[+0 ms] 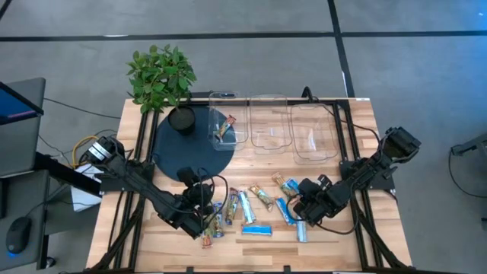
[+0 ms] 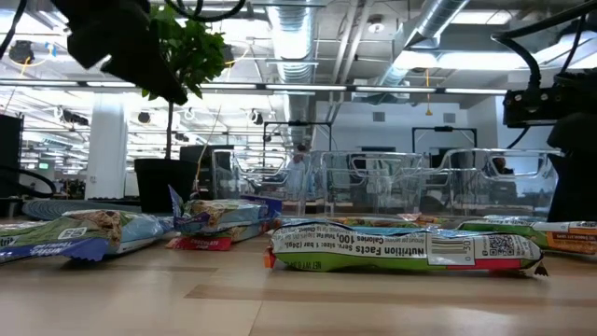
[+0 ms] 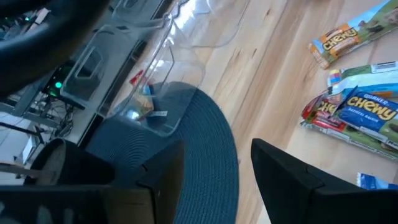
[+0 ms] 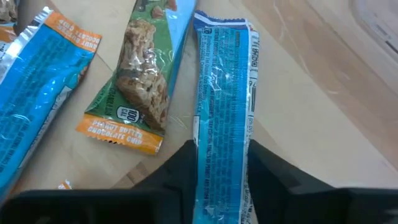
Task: Pick and place Granola Bars by type
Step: Put the blue granola bar into the middle transparent bin
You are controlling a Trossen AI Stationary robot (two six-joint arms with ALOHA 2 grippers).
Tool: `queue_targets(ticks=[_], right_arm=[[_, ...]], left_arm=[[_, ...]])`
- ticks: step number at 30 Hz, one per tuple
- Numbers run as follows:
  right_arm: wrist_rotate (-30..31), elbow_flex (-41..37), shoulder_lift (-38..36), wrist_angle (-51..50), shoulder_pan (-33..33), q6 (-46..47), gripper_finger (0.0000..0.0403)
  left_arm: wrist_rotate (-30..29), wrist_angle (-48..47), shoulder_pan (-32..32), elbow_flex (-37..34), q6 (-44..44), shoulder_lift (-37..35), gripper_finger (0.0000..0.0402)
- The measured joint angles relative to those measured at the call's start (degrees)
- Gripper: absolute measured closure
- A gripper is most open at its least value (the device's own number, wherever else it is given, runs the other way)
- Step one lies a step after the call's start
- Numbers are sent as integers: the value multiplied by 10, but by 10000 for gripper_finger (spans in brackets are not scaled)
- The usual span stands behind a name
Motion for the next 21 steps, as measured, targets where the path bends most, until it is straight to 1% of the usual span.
queue_targets(ticks=[3,10,21], right_arm=[[1,2,0,1,0,0,314],[-7,12,1,2,0,0,297],[5,12,1,2,0,0,319]], left_arm=[[3,9,0,-8,-5,0,219],[3,9,0,-10,-5,0,219],[3,17,0,-10,-6,0,219]])
